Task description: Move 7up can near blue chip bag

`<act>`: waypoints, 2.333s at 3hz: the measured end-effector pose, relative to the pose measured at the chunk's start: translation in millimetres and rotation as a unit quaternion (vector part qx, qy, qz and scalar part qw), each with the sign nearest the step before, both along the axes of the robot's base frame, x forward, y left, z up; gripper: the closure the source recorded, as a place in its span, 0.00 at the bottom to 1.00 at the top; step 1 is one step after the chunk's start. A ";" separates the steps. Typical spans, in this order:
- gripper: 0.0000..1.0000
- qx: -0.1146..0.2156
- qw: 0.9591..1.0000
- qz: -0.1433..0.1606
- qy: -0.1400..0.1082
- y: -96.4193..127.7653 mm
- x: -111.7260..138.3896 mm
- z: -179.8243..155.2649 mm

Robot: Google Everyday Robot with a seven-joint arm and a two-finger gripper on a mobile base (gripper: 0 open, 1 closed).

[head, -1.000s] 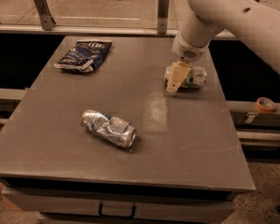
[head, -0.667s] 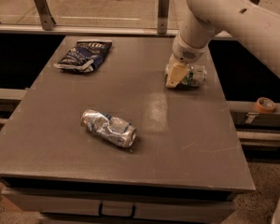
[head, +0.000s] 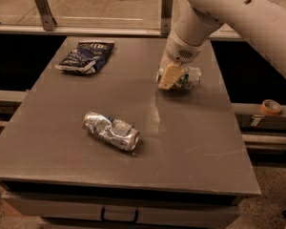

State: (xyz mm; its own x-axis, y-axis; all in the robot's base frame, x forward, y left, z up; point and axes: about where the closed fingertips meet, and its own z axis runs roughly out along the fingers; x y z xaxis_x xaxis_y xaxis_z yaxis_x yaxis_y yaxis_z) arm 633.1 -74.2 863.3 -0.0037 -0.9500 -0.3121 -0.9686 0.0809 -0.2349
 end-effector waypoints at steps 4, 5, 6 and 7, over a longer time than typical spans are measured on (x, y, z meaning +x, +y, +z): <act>1.00 0.163 0.979 0.102 -0.062 87.3 -17.1 82.0; 1.00 0.263 0.948 0.128 -0.124 111.0 1.8 123.7; 1.00 0.263 0.948 0.128 -0.124 110.8 1.7 123.2; 1.00 0.288 0.941 0.124 -0.125 120.0 4.3 122.5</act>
Offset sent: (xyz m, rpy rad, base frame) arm -0.0188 0.0330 0.0414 0.0990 -0.0174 0.1078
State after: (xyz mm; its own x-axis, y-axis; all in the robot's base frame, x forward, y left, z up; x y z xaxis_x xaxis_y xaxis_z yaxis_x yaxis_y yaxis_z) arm 637.4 45.8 985.8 0.3377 -0.5853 -0.7372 -0.8946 0.0440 -0.4447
